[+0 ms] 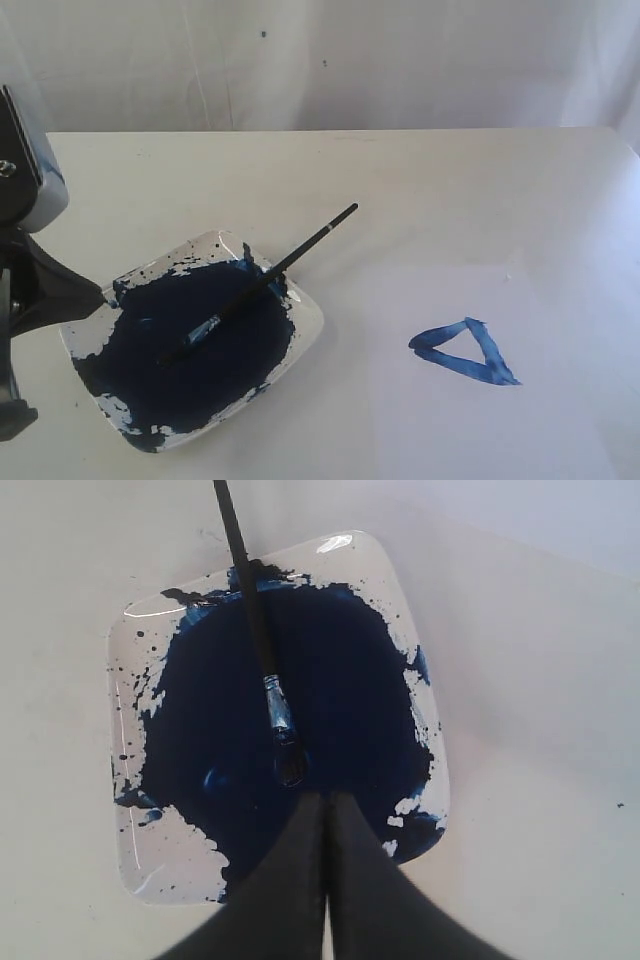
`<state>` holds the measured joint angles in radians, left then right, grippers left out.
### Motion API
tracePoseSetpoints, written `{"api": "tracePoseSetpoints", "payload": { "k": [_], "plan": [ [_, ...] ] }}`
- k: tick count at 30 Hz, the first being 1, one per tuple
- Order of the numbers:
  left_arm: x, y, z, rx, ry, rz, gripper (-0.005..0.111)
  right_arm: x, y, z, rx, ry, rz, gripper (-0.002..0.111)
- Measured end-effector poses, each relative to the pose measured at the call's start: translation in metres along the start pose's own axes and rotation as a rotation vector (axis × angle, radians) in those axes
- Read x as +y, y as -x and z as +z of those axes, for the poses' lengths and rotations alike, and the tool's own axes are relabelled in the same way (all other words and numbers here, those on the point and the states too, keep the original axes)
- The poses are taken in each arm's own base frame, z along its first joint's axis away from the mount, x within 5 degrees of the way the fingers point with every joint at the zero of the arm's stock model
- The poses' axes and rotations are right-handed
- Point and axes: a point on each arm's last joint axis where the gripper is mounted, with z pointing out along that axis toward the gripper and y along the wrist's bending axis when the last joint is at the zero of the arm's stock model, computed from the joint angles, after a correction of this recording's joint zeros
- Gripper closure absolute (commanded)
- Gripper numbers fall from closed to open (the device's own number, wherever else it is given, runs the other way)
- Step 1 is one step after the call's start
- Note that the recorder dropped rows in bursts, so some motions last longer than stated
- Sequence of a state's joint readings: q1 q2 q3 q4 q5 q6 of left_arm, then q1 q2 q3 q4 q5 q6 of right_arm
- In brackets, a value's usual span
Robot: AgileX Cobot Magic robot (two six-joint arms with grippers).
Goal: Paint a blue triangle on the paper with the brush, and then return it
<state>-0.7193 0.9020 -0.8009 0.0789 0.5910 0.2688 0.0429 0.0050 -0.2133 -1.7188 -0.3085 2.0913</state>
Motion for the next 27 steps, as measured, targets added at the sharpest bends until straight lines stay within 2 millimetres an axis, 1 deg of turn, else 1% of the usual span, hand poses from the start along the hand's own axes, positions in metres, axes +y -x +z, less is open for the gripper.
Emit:
{"api": "tracePoseSetpoints", "payload": {
  "k": [5, 6, 8, 11, 12, 13, 16, 18, 23, 26, 27],
  "plan": [
    [0.000, 0.000, 0.000, 0.000, 0.000, 0.000, 0.107, -0.005, -0.008, 0.001, 0.020, -0.024, 0.000, 0.108],
    [0.000, 0.000, 0.000, 0.000, 0.000, 0.000, 0.107, -0.005, -0.008, 0.001, 0.015, -0.024, 0.019, 0.108],
    [0.000, 0.000, 0.000, 0.000, 0.000, 0.000, 0.107, -0.006, -0.006, 0.001, -0.018, -0.031, 0.114, 0.108],
    [0.000, 0.000, 0.000, 0.000, 0.000, 0.000, 0.107, -0.009, 0.000, 0.000, -0.100, -0.044, 0.374, 0.108],
    [0.000, 0.000, 0.000, 0.000, 0.000, 0.000, 0.107, -0.011, 0.004, 0.000, -0.153, -0.042, 0.569, 0.108],
    [0.000, 0.000, 0.000, 0.000, 0.000, 0.000, 0.107, -0.012, 0.006, 0.000, -0.178, -0.036, 0.674, 0.108],
    [0.000, 0.000, 0.000, 0.000, 0.000, 0.000, 0.107, -0.014, 0.010, -0.001, -0.235, -0.018, 0.889, 0.108],
    [0.000, 0.000, 0.000, 0.000, 0.000, 0.000, 0.107, -0.016, 0.012, -0.002, -0.270, -0.012, 0.995, 0.108],
    [0.000, 0.000, 0.000, 0.000, 0.000, 0.000, 0.107, -0.020, 0.011, -0.003, -0.320, -0.007, 1.192, 0.108],
    [0.000, 0.000, 0.000, 0.000, 0.000, 0.000, 0.107, -0.019, 0.016, -0.004, -0.365, 0.060, 1.283, 0.108],
    [0.000, 0.000, 0.000, 0.000, 0.000, 0.000, 0.107, -0.018, 0.017, -0.005, -0.378, 0.083, 1.284, 0.108]
  ]
}}
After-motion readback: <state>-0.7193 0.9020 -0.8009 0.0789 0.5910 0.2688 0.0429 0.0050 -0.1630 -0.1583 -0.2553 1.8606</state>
